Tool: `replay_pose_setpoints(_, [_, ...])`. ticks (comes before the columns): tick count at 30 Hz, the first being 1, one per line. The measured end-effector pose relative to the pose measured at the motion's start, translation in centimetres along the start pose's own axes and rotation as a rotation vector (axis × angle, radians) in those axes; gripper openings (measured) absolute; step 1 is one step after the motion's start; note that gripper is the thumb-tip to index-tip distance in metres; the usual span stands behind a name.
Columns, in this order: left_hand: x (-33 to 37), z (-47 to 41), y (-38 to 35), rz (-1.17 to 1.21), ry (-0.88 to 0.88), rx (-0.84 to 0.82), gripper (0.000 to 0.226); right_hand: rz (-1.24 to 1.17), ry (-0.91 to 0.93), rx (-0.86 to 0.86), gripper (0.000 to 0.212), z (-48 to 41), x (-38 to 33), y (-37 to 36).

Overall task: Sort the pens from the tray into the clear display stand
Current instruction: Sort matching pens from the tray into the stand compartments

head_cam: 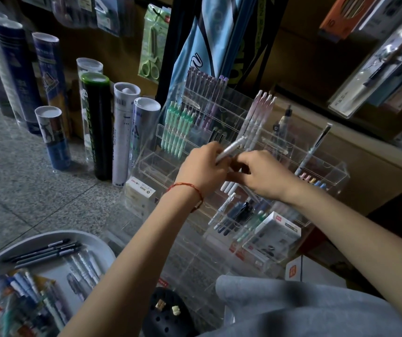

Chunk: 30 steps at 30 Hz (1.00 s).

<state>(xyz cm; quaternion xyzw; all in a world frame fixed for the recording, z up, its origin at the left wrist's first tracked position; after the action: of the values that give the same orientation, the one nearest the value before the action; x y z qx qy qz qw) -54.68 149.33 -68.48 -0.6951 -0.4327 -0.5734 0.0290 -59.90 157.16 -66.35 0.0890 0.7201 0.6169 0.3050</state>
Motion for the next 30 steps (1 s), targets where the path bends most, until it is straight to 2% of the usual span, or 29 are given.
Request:
replay_pose_setpoints(4, [-1.8,0.2,-0.1,0.265,0.106,0.031,0.026,0.022,0.013,0.096,0.010,-0.5,1.1,0.8])
replay_pose_setpoints(8, [-5.0,0.5,-1.4,0.128,0.156,0.025,0.021,-0.035,0.005,0.256,0.020,-0.4,2.1,1.4])
replay_pose_setpoints(14, [-9.0,2.3,-4.8,0.027,0.289,-0.040,0.016,-0.155,-0.100,0.137,0.052,-0.5,4.1,-3.5])
replay_pose_setpoints(15, [-9.0,2.2,-4.8,0.032,0.295,-0.028,0.017,-0.181,-0.117,0.133,0.051,-0.5,4.6,-4.1])
replay_pose_setpoints(19, [-9.1,2.2,-4.7,0.085,0.297,-0.009,0.017,-0.127,-0.165,0.049,0.017,-0.7,5.8,-6.5])
replay_pose_setpoints(22, [-9.1,2.2,-4.8,0.080,0.280,-0.017,0.014,-0.123,-0.221,-0.012,0.018,-1.2,6.1,-7.1])
replay_pose_setpoints(30, [-9.1,2.4,-4.8,0.044,0.279,-0.040,0.025,0.031,-0.259,-0.214,0.022,-0.9,6.5,-8.7])
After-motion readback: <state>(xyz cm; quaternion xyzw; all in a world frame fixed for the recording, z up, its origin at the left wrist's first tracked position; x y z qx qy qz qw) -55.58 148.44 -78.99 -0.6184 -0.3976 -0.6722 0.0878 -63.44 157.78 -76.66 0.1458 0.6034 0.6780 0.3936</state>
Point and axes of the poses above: each hand's wrist, its own z-axis away from the middle knuckle, its own y-axis out of the back of the hand, x = y × z, the point moved 8 cm from there along -z, towards the middle knuckle, and after that the axes turned 4 degrees about x, right-handed, at the moved point
